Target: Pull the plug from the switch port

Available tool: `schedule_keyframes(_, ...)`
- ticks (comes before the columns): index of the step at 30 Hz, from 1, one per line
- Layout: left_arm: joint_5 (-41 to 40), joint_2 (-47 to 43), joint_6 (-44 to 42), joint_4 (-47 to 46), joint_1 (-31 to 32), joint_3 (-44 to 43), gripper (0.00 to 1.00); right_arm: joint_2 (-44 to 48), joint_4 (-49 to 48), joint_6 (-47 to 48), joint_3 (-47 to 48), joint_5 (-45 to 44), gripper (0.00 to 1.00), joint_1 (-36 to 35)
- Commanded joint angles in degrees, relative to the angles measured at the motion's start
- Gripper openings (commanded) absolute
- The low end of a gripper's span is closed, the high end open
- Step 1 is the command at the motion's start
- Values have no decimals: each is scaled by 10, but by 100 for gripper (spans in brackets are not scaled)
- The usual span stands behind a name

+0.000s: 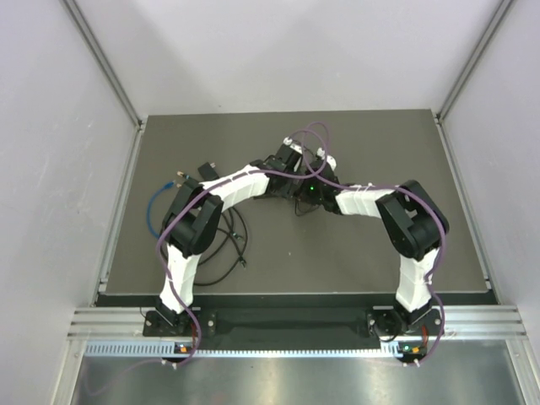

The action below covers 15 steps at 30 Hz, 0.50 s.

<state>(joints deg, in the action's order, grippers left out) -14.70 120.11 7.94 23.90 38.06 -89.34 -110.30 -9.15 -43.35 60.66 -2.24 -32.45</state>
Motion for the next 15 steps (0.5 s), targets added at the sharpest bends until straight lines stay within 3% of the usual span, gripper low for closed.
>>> schedule_keyframes(1,33,57,47,18,-8,0,64,12,113,54,12,-80,0,-40)
schedule_keyframes(4,34,61,48,24,-12,-2,64,11,95,74,-1,-25,0,-30)
schedule_keyframes(8,43,65,52,25,-17,-1,64,10,12,63,-28,168,0,10)
schedule_keyframes(11,48,75,54,25,-17,-2,64,15,-35,50,-53,246,0,30)
schedule_keyframes(13,47,78,57,28,-17,-6,64,19,-34,49,-57,261,0,34)
schedule_keyframes(15,49,79,59,27,-16,-6,63,32,13,69,-53,183,0,26)
